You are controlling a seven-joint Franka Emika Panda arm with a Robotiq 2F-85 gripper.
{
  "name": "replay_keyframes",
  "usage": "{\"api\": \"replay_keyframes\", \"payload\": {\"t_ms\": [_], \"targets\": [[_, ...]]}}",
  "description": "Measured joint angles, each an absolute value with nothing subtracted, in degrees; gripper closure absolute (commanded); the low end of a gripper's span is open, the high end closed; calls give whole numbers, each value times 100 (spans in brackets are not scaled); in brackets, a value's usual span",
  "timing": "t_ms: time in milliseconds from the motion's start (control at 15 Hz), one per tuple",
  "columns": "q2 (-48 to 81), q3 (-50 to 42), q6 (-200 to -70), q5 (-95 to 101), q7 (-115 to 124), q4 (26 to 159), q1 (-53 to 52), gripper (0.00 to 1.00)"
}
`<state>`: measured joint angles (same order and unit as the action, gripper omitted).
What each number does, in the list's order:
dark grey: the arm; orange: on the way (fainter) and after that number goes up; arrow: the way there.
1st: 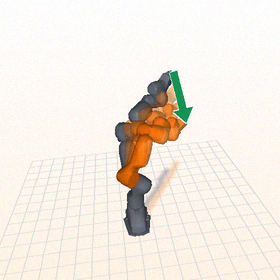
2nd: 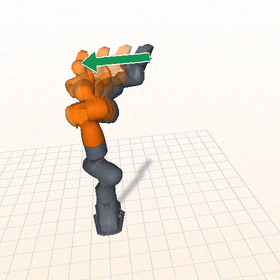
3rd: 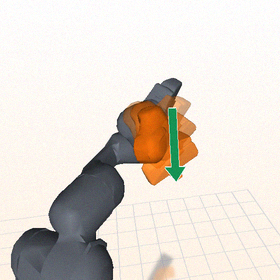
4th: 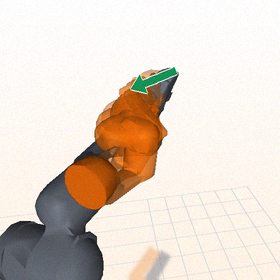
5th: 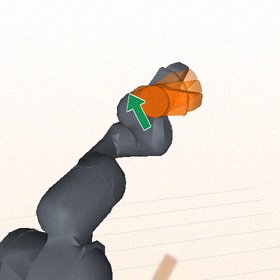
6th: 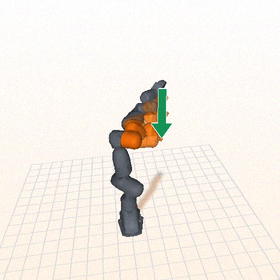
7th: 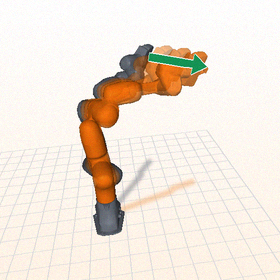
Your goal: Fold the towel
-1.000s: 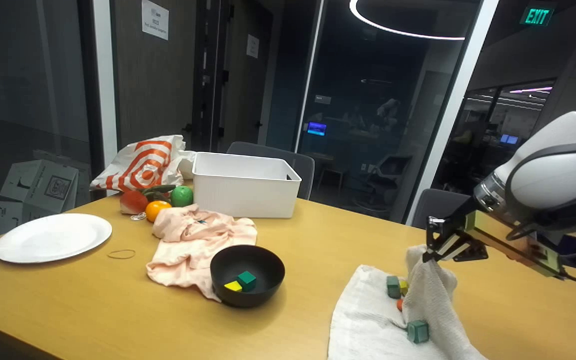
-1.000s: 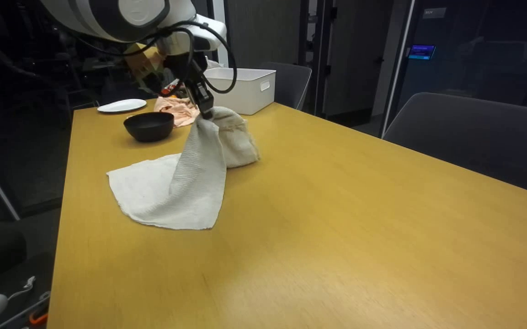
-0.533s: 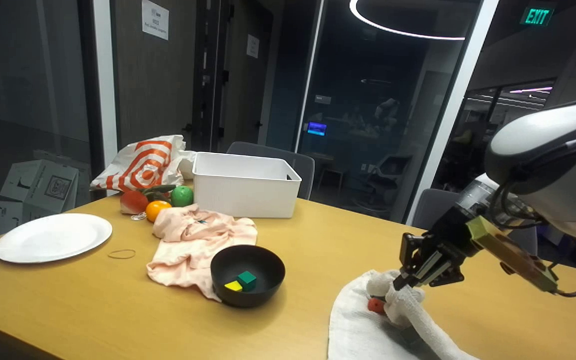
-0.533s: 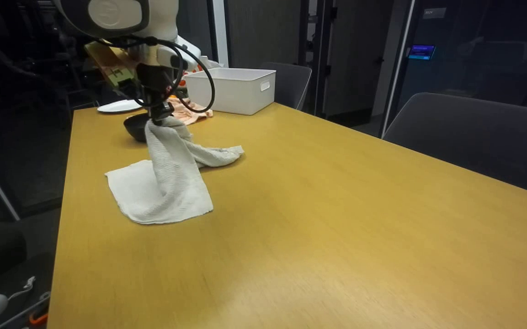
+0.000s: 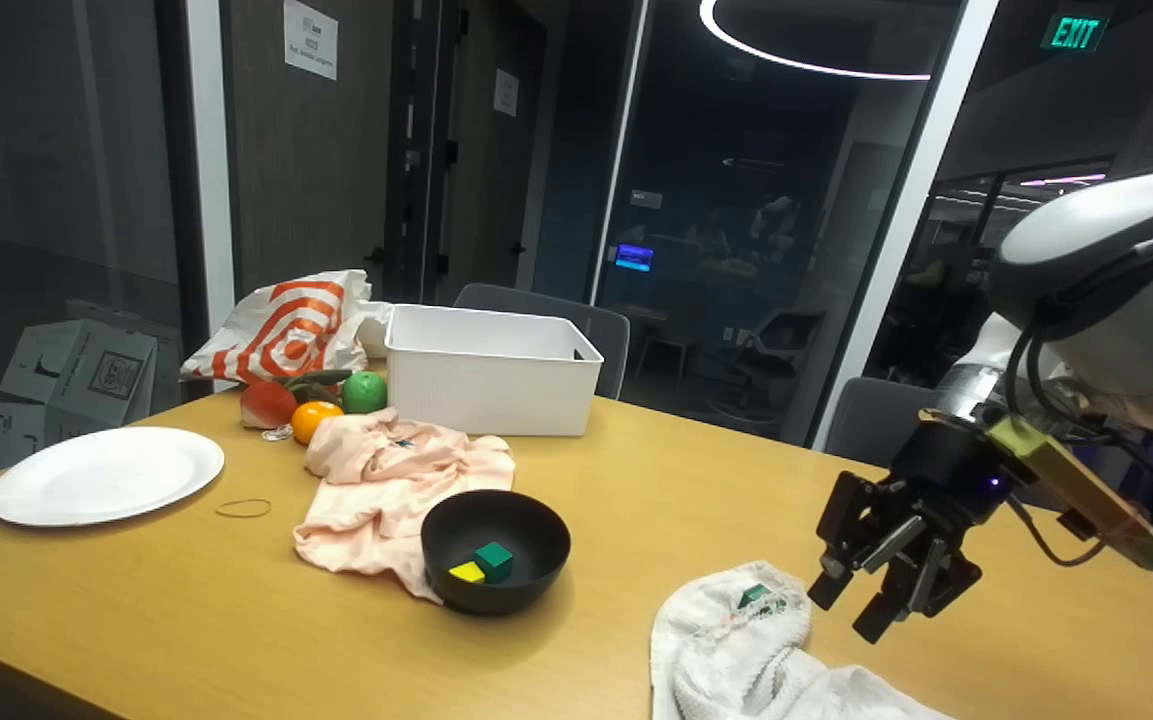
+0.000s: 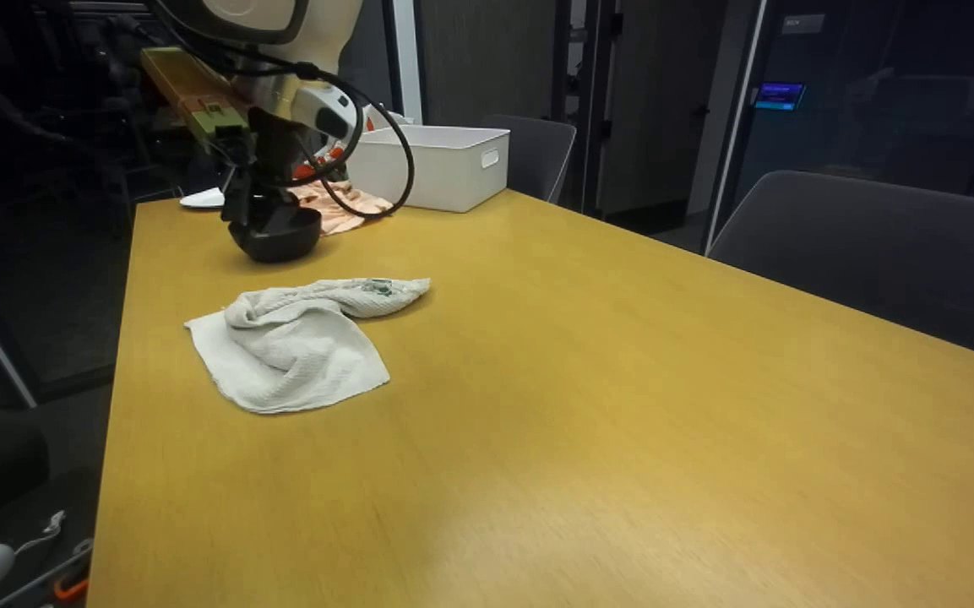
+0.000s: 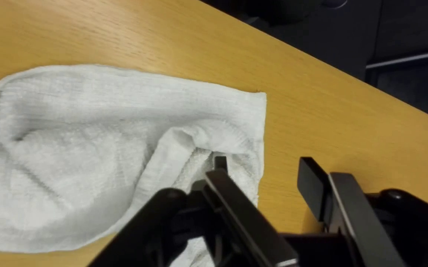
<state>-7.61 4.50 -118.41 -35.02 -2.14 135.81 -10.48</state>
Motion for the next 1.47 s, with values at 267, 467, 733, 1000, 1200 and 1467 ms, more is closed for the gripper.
{"api": "replay_keyframes", "payload": {"t_ms": [267,467,733,1000,1200,1467], "targets": [[-750,688,-12362,-2335,134,13530,-1025,0],[-548,928,-13043,-1380,657,13366,-1026,0],[-124,985,-13496,-756,1100,13133,-1025,1],[-140,984,-13490,-757,1099,13152,-1025,0],[-49,967,-13567,-757,1105,13133,-1014,0],[468,861,-13700,-723,1113,12766,-928,0]]}}
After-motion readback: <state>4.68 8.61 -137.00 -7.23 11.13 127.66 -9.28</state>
